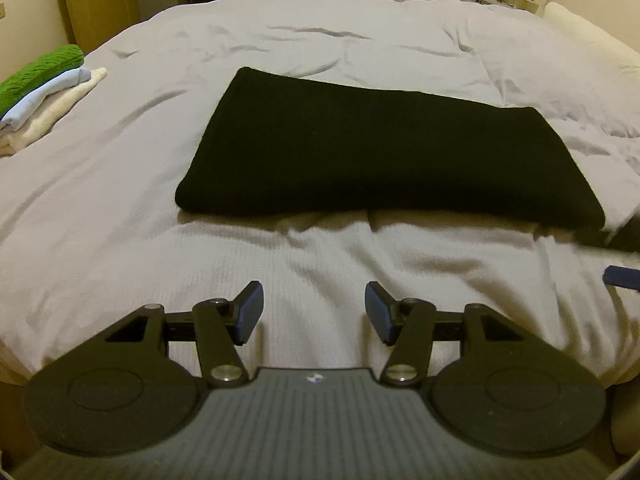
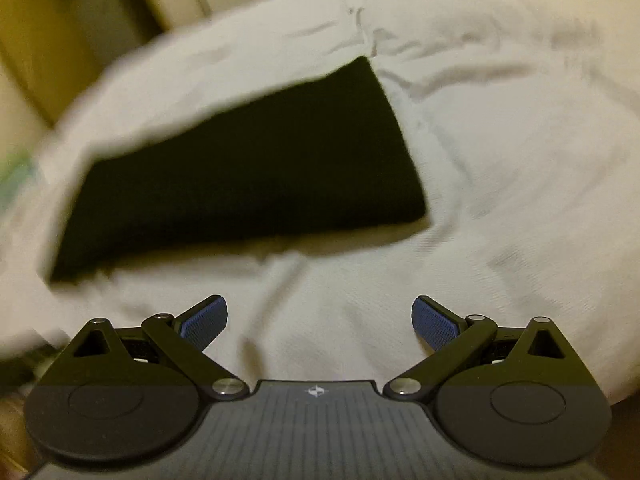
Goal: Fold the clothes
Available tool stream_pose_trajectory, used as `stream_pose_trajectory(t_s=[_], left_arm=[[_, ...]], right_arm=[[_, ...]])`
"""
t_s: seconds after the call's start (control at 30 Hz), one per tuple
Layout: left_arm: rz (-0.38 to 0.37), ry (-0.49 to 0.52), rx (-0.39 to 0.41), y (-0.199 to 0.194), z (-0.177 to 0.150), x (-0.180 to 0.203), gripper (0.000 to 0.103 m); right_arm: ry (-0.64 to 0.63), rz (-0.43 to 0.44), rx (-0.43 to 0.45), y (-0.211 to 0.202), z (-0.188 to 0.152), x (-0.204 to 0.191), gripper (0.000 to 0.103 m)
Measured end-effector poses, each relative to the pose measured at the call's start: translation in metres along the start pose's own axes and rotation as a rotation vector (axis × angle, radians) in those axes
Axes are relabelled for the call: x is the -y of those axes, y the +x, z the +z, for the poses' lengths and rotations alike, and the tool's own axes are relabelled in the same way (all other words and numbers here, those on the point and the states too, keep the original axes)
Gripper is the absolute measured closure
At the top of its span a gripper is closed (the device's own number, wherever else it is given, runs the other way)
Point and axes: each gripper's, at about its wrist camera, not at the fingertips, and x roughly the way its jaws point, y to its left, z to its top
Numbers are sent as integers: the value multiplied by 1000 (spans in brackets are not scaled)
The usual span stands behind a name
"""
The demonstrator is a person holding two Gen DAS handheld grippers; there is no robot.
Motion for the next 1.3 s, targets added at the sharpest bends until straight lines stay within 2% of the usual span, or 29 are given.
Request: stream_pose_trajectory(t_s=[0.1,0.13,0.3,0.47,0.67,0.8,0.87,0.93,1.17,1.2,1.23,1.27,1.3], left_arm=[[-21,-1,6,8,8,-4,51],[-33,-1,9,10,11,-5,51],[-95,17,48,19,31,-3,51],[-151,51,81,28,48,5,51],[-165,38,93,40,61,-4,51],[-162,-73,67,41,58,-35,51],[-167,-174,50,41,52,-56,48],[-172,-291,38,43,45,-77,41],[-196,-635,39,68,33,-122,35],[-197,-672,54,73,34,-126,36],[-200,-702,60,77,35,-129,42],[-204,-732,66,82,36,-132,50],[-193,-746,67,85,38,-133,62]], right_arm=[[258,212,73,-2,2,35,2],[326,236,86,-2,4,45,2],[443,243,88,8,7,66,10],[471,242,97,19,13,71,18],[574,302,128,33,20,79,19],[586,320,147,43,23,78,29],[587,325,152,46,24,78,29],[581,326,150,47,25,78,29],[576,326,153,48,24,77,29],[580,327,155,48,25,77,28],[585,329,157,48,25,77,28],[590,328,160,49,26,78,33],[596,318,161,49,27,78,43]])
